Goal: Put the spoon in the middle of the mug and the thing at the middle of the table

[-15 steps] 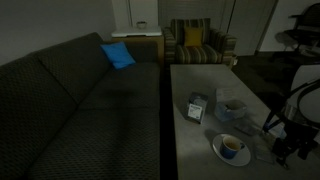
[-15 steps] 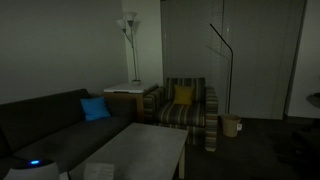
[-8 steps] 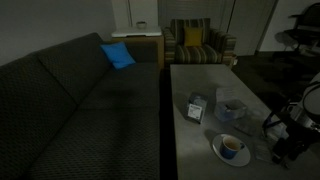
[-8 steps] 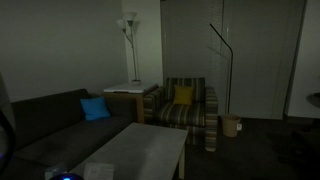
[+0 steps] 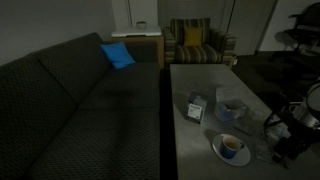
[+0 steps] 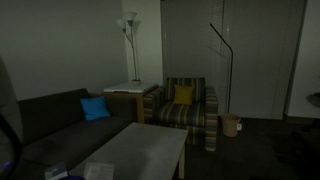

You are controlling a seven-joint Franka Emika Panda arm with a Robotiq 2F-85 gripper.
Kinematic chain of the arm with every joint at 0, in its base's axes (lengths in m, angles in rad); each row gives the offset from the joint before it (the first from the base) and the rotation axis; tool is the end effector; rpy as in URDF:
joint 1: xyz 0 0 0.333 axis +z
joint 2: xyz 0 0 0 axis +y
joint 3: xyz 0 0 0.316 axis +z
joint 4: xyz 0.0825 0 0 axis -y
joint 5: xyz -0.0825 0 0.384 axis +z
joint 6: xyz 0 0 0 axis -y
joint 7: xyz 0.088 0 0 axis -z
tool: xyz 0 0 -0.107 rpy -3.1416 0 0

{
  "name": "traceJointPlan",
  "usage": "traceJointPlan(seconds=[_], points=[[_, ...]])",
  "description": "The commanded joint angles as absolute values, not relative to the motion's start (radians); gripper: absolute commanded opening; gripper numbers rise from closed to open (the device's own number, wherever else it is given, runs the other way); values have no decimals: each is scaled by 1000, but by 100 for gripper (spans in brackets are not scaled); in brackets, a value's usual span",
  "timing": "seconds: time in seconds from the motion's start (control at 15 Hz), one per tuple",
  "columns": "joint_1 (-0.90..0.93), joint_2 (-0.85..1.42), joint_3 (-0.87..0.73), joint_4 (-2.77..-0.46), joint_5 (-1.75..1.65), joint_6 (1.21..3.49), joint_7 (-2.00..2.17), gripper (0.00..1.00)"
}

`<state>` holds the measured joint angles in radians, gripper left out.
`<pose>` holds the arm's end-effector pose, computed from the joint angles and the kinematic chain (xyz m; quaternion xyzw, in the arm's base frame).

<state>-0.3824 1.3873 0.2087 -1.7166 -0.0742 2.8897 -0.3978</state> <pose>0.4968 -0.0597 -0.1805 -0.9875 -0.0739 0.0588 0.1262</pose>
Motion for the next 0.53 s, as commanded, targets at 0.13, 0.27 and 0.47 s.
traceJointPlan(seconds=[0.13,0.27,0.47], points=[[-379,1418,213,-1691,-74,2892,-395,100],[-378,1419,212,-1689,-74,2891,-393,100],[-380,1424,212,-1680,-74,2883,-393,86]])
